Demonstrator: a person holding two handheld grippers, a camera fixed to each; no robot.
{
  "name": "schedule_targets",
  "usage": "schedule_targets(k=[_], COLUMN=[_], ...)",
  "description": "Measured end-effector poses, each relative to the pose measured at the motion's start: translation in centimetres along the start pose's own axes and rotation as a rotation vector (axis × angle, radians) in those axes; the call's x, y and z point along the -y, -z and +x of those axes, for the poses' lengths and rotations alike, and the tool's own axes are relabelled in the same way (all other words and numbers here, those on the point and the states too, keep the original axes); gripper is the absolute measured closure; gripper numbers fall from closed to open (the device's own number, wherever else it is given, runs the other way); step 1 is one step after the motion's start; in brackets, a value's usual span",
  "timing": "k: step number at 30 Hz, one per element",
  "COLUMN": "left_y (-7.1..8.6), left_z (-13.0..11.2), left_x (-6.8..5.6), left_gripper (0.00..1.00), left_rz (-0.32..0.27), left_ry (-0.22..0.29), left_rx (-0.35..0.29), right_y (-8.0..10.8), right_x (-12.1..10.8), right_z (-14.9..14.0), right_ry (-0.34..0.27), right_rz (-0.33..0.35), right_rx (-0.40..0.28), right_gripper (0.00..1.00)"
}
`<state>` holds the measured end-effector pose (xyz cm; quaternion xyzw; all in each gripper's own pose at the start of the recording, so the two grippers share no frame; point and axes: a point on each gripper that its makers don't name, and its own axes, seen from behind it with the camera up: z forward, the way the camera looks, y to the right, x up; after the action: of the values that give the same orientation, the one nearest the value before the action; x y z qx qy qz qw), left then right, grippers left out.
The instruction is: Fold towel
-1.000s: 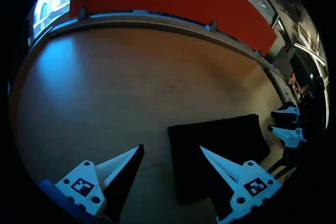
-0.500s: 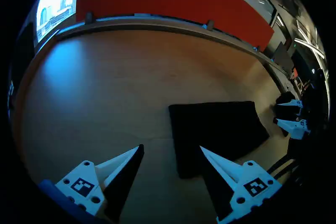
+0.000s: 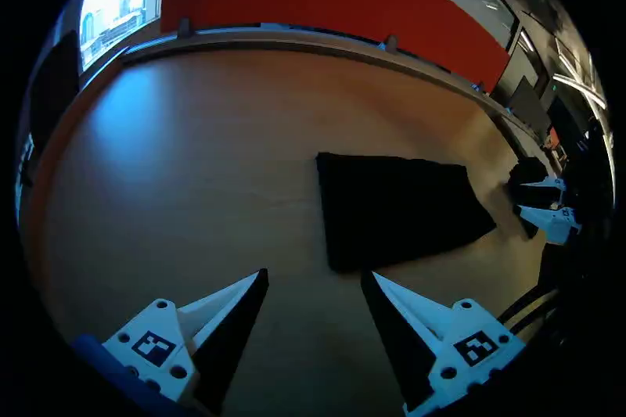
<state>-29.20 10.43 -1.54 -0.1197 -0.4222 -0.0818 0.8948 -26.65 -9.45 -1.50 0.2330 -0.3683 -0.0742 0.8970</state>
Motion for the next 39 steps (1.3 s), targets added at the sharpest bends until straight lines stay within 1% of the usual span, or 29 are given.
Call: schedule_targets(k=[8, 18, 24, 30, 35, 38, 39], left_y=[1.8, 4.7, 5.9, 6.7, 7.2, 7.5, 7.6], left_z=[-1.0, -3.6, -4.7, -5.5, -6.1, -6.4, -6.5], left_x=[0.7, 2.3, 3.2, 3.7, 4.0, 4.2, 4.3], left_gripper=[0.12, 0.12, 0.12, 0.12, 0.12, 0.12, 0.12], left_rz=[0.036, 0.101, 0.130, 0.146, 0.156, 0.162, 0.164], left_ry=[0.009, 0.021, 0.032, 0.038, 0.037, 0.036, 0.036], left_rx=[-0.020, -0.028, -0.032, -0.033, -0.029, -0.028, -0.027], right_y=[-0.1, -0.4, -0.8, -1.3, -1.9, -2.3, -2.5], right_x=[0.5, 1.7, 1.5, 1.4, 1.4, 1.2, 1.2], right_z=[0.0, -1.3, -1.6, -2.0, -3.5, -4.5, -4.7], right_ry=[0.039, 0.138, 0.167, 0.197, 0.218, 0.220, 0.219], right_rz=[0.032, 0.105, 0.118, 0.122, 0.129, 0.127, 0.127], right_rx=[0.005, 0.051, 0.070, 0.089, 0.126, 0.146, 0.151], right_gripper=[0.05, 0.05, 0.05, 0.06, 0.10, 0.15, 0.18])
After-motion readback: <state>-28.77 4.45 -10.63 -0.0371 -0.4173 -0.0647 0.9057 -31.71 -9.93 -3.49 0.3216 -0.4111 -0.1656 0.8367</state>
